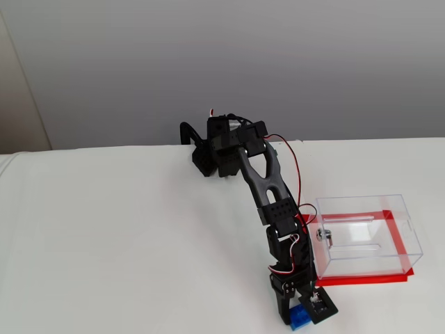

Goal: Pick the blue lego brick and place it into the transparent box

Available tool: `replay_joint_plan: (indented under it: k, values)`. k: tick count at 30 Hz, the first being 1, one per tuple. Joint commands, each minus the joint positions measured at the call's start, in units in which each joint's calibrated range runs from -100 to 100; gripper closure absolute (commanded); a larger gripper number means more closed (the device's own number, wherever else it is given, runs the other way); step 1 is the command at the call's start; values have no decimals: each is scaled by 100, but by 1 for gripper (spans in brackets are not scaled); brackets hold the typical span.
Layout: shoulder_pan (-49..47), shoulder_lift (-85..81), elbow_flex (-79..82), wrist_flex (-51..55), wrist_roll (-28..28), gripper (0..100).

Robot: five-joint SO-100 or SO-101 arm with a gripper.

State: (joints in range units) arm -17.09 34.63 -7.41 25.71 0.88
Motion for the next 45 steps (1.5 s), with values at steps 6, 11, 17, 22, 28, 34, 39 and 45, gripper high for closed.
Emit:
replay_joint_plan:
  k: [6, 11, 17, 22, 28, 34, 39, 45]
  values:
    - [-10, -116, -344, -3, 11, 90]
    - [-10, -183, -552, -3, 32, 90]
    - [-17, -599, -669, -21, 105, 90]
    - [-17, -1117, -570, 5, 293, 90]
    - [-76, -1974, -326, 258, 298, 90]
    - [-84, -3001, 163, 275, 298, 90]
    - [-91, -3985, 669, 284, 298, 90]
    - [-84, -5079, 1230, 284, 298, 90]
